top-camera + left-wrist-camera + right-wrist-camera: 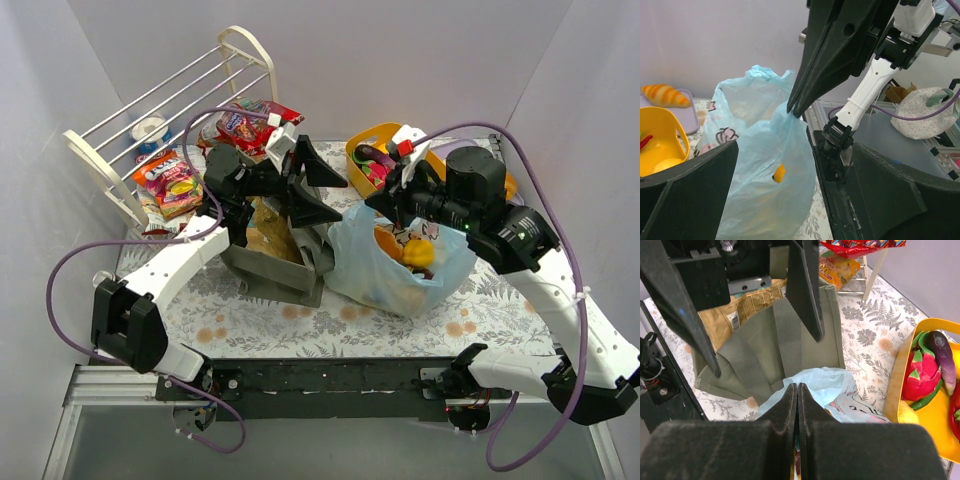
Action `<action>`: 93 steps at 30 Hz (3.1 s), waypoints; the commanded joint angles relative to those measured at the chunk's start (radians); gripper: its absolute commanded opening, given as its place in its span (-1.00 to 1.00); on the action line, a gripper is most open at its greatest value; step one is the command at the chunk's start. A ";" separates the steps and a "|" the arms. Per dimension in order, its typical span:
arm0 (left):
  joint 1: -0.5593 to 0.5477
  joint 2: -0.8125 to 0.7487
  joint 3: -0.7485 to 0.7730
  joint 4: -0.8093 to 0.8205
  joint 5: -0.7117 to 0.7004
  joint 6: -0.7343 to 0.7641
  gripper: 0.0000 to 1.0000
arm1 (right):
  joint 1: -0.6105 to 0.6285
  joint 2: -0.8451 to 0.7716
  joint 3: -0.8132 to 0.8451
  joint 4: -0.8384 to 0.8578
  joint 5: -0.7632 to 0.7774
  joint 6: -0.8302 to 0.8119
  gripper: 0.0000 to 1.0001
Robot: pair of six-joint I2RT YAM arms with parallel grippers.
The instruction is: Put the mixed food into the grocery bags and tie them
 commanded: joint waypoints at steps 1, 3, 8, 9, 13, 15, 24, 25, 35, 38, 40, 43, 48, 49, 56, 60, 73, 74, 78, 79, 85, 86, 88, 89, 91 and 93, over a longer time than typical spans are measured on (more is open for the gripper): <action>-0.048 0.040 0.017 0.131 -0.041 -0.040 0.96 | -0.046 0.033 0.050 0.034 -0.132 -0.045 -0.97; -0.074 0.072 0.008 0.181 -0.065 -0.052 0.96 | -0.074 0.039 0.044 0.040 -0.170 -0.042 -0.97; -0.132 0.124 -0.016 0.309 -0.116 -0.113 0.96 | -0.115 0.043 0.018 0.067 -0.250 -0.020 -0.97; -0.138 0.134 -0.022 0.353 -0.120 -0.123 0.96 | -0.126 0.039 0.013 0.072 -0.258 -0.019 -0.97; -0.172 0.175 -0.029 0.402 -0.145 -0.152 0.87 | -0.155 0.034 0.004 0.087 -0.279 -0.005 -0.97; -0.198 0.199 -0.027 0.399 -0.150 -0.152 0.76 | -0.169 0.034 0.005 0.090 -0.284 0.001 -0.97; -0.222 0.236 -0.113 0.419 -0.154 -0.175 0.24 | -0.213 0.031 0.016 0.113 -0.310 0.011 -0.97; -0.227 0.238 -0.116 0.416 -0.151 -0.178 0.22 | -0.216 0.033 0.016 0.116 -0.316 0.012 -0.97; -0.235 0.243 -0.148 0.324 -0.168 -0.126 -0.08 | -0.240 0.045 0.028 0.135 -0.339 0.023 -0.97; -0.235 0.247 -0.142 0.298 -0.170 -0.117 -0.24 | -0.246 0.051 0.025 0.136 -0.336 0.024 -0.97; -0.235 0.252 -0.141 0.266 -0.163 -0.104 -0.43 | -0.252 0.054 0.028 0.139 -0.335 0.026 -0.97; -0.235 0.246 -0.153 0.241 -0.168 -0.085 -0.64 | -0.258 0.057 0.030 0.149 -0.341 0.029 -0.97; -0.227 0.210 -0.141 0.154 -0.229 -0.042 -1.00 | -0.264 0.072 0.031 0.137 -0.344 0.023 -0.97; -0.221 0.201 -0.132 0.131 -0.237 -0.017 -1.00 | -0.264 0.075 0.034 0.132 -0.344 0.023 -0.97; -0.094 0.126 -0.144 -0.031 -0.185 0.046 -1.00 | -0.327 0.117 0.065 0.058 -0.373 -0.025 0.52; -0.048 0.095 -0.159 -0.108 -0.157 0.110 -1.00 | -0.381 0.122 0.074 0.035 -0.433 -0.077 0.61; 0.017 0.026 -0.145 -0.335 -0.266 0.216 -1.00 | -0.591 0.039 0.033 0.014 -0.787 -0.155 0.59; 0.024 0.025 -0.147 -0.337 -0.289 0.213 -1.00 | -0.601 0.027 0.016 0.023 -0.805 -0.155 0.58; 0.087 0.026 -0.165 -0.279 -0.279 0.161 -1.00 | -0.612 -0.042 -0.054 0.050 -0.824 -0.169 0.55; 0.095 0.025 -0.167 -0.269 -0.272 0.159 -1.00 | -0.614 -0.065 -0.068 0.046 -0.815 -0.181 0.55; 0.113 0.003 -0.191 -0.265 -0.263 0.167 -1.00 | -0.638 -0.070 -0.062 0.009 -0.766 -0.212 0.55; 0.115 0.002 -0.193 -0.266 -0.265 0.169 -1.00 | -0.637 -0.070 -0.064 -0.006 -0.749 -0.233 0.55; 0.115 -0.011 -0.203 -0.274 -0.272 0.178 -1.00 | -0.643 -0.073 -0.070 -0.005 -0.675 -0.250 0.56; 0.115 -0.015 -0.208 -0.271 -0.274 0.179 -1.00 | -0.646 -0.073 -0.076 -0.003 -0.660 -0.258 0.56; 0.117 -0.015 -0.211 -0.269 -0.271 0.178 -1.00 | -0.658 -0.061 -0.075 -0.003 -0.651 -0.265 0.57; 0.117 -0.012 -0.208 -0.269 -0.265 0.175 -1.00 | -0.664 -0.055 -0.082 0.000 -0.663 -0.273 0.56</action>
